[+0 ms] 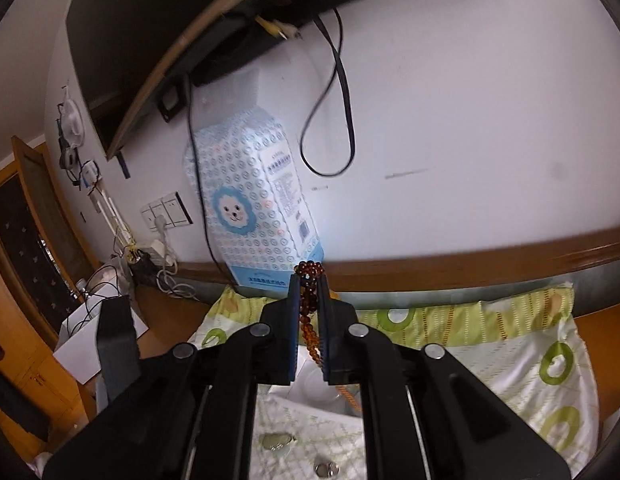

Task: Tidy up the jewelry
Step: 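Lower the silver ring and amber necklace into the white box and open both tools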

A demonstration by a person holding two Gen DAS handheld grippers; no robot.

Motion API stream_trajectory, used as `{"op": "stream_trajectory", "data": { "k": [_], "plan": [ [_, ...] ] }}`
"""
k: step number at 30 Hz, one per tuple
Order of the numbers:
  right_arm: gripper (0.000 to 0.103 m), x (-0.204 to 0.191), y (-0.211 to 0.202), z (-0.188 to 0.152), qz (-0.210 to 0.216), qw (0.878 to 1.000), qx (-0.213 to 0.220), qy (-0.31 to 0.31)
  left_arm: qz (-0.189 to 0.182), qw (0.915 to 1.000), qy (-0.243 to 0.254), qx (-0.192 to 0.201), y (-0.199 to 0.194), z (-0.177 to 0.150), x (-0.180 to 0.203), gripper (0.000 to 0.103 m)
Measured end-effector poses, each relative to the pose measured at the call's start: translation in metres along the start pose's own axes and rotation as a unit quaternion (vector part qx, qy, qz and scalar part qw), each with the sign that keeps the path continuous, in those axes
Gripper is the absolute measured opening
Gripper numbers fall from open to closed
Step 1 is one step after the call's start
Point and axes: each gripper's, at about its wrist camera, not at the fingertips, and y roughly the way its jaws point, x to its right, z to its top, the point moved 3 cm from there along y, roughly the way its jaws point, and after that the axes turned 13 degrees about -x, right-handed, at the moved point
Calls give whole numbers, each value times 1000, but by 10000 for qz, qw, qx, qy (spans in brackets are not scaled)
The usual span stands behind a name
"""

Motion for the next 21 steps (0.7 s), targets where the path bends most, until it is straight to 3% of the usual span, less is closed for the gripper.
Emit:
{"op": "stream_trajectory", "data": {
  "k": [5,11,18,21],
  "plan": [
    [7,14,42,-11,-83,9998,-172,21,-124,9993,-171,-324,45,0,-13,23],
    [7,27,83,-34,-127,9989,-462,4,-23,9977,-211,-638,91,-7,-21,23],
    [7,59,139,-81,-318,9923,-1168,277,17,9937,-228,-1094,124,-21,-27,24],
    [10,68,160,-96,-401,9867,-1545,292,-48,9949,-53,-1006,120,-22,-21,46]
  ]
}}
